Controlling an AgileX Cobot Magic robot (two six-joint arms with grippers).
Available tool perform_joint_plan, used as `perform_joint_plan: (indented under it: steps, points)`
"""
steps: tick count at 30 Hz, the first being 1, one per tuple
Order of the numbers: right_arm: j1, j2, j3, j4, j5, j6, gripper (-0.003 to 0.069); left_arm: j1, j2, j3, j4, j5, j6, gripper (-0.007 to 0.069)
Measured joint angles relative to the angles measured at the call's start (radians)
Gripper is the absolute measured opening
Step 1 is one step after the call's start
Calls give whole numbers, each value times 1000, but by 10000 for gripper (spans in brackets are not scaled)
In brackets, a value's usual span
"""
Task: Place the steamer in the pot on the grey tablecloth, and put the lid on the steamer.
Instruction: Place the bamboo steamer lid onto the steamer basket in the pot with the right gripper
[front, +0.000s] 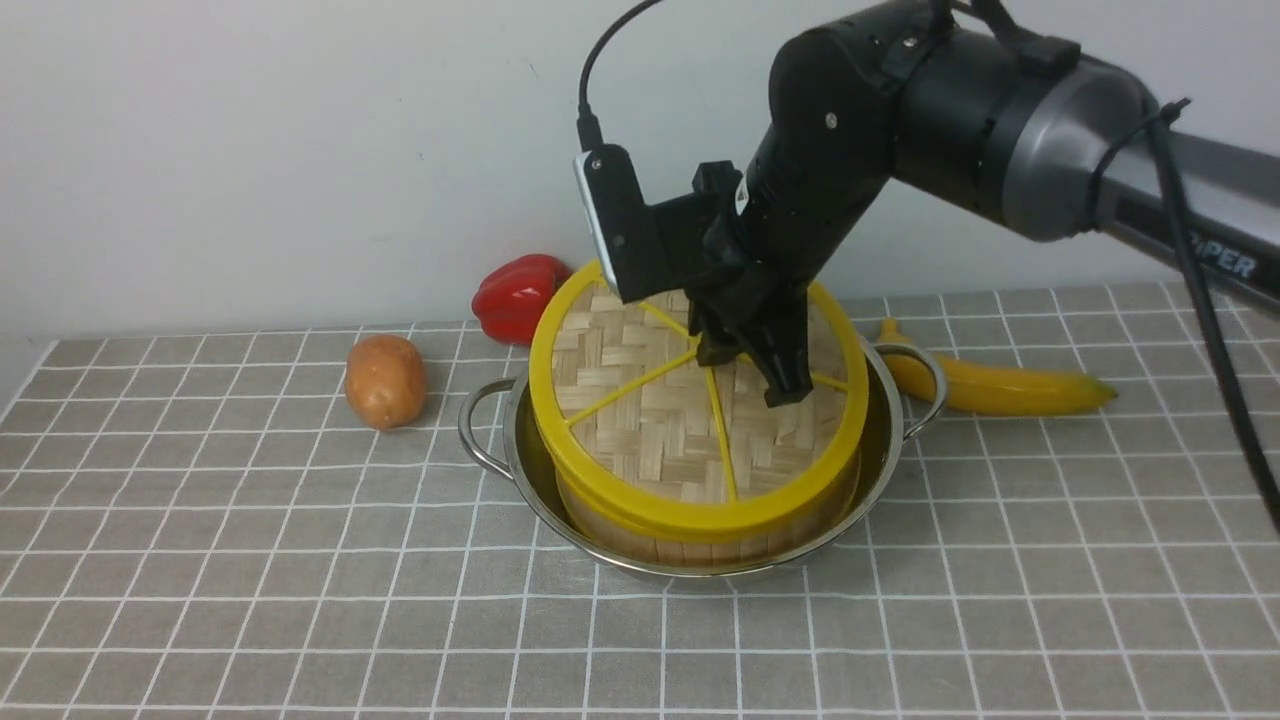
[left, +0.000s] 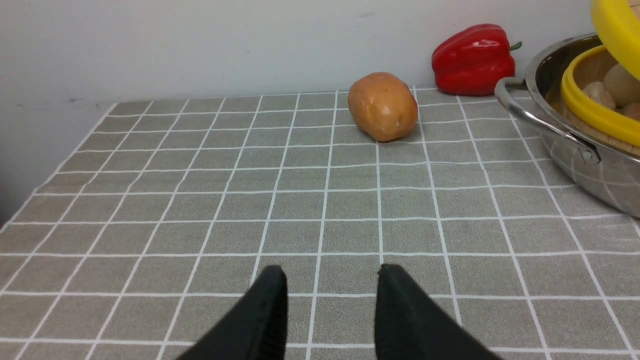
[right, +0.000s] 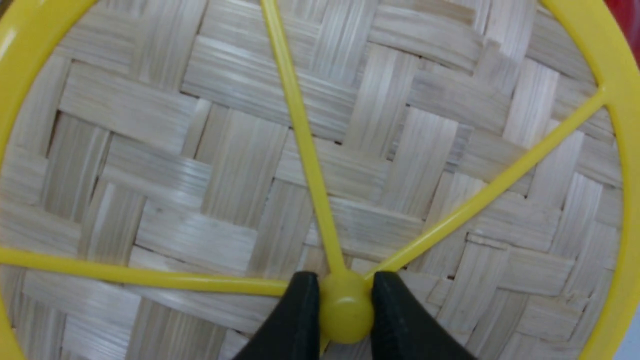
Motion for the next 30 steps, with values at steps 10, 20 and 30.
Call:
perform_joint_plan:
  steps: [10,20,30]
  points:
    - [0,26,0,0,-48,-13,146,0,0,0,0,0,0,243]
    - [-6,26,0,-18,-53,-8,146,0,0,0,0,0,0,243]
    - [-23,27,0,16,-52,-17,146,0,0,0,0,0,0,243]
